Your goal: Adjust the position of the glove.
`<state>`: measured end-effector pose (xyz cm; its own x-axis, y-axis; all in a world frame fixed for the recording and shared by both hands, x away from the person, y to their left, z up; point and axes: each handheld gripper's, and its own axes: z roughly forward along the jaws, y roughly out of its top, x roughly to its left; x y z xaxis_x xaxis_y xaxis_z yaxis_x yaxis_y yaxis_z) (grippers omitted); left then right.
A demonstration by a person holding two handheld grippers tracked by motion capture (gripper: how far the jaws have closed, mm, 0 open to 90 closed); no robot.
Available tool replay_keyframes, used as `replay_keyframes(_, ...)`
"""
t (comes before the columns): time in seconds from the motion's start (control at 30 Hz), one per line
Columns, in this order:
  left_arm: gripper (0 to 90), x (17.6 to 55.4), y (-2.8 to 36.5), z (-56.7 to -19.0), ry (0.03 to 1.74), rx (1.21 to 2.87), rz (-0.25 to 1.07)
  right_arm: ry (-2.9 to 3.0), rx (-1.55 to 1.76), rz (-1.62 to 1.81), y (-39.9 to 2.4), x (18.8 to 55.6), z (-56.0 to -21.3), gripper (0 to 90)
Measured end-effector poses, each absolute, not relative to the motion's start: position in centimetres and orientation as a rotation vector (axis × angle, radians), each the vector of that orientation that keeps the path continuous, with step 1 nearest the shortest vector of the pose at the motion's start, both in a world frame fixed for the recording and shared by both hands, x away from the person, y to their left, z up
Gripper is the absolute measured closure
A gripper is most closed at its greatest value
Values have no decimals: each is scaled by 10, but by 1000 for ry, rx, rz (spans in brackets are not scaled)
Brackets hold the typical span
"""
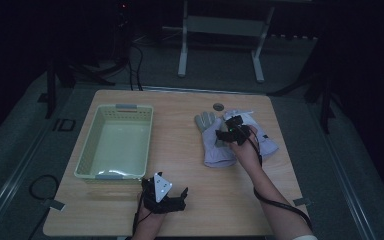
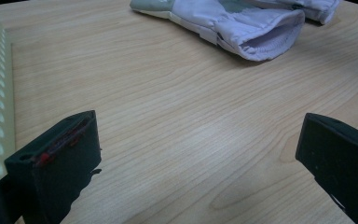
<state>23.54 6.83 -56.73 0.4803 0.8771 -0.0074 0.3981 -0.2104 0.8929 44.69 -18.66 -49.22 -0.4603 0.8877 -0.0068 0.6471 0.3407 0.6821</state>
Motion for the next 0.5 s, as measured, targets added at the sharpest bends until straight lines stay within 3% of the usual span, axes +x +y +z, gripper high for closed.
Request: replay_keyframes(0.5,0,235,68,-567,1070,1811,654,2310,1440,794,-183,460,-536,511)
